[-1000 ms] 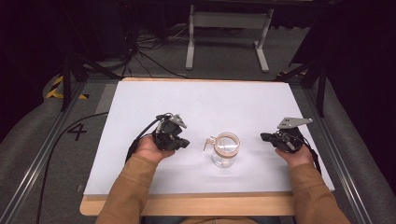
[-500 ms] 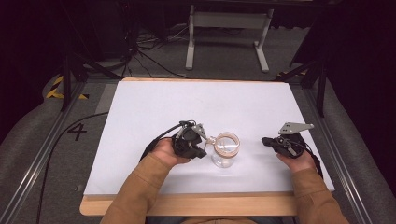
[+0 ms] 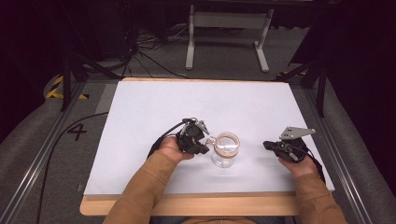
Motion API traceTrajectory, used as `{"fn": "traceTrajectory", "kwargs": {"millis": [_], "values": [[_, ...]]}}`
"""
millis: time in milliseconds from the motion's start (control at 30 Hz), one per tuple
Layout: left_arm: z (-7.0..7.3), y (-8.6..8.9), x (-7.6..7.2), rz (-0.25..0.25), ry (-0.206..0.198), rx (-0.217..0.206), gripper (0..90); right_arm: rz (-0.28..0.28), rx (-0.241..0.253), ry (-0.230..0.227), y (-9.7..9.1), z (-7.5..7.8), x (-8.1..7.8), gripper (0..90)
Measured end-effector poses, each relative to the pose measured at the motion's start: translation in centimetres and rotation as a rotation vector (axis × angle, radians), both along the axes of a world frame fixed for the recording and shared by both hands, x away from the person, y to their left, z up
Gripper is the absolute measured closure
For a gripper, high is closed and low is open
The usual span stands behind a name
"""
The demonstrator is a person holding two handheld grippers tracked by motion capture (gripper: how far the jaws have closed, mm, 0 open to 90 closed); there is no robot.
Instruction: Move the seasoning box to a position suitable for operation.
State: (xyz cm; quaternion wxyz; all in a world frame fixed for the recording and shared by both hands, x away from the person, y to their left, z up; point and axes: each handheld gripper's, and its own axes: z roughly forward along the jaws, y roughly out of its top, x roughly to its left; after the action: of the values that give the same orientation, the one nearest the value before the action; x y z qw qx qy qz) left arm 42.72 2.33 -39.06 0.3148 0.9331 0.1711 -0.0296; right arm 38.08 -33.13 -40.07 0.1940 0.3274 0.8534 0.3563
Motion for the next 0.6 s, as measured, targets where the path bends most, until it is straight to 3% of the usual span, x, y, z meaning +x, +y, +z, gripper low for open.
{"fn": "traceTrajectory", "kwargs": {"millis": [167,333,600], "values": [[0.2,0.0,0.2,0.005,-0.02,-0.008,89.7,-0.002,-0.002,0.0,0.0,0.0,-0.2,87.3],[0.3,0.4,0.7,0.041,-0.048,-0.033,89.7,0.0,-0.01,0.002,0.0,-0.1,-0.5,87.3],[-0.2,0.6,1.5,0.068,-0.089,-0.056,89.6,0.004,-0.016,-0.002,0.2,-0.1,-0.9,88.1]]}}
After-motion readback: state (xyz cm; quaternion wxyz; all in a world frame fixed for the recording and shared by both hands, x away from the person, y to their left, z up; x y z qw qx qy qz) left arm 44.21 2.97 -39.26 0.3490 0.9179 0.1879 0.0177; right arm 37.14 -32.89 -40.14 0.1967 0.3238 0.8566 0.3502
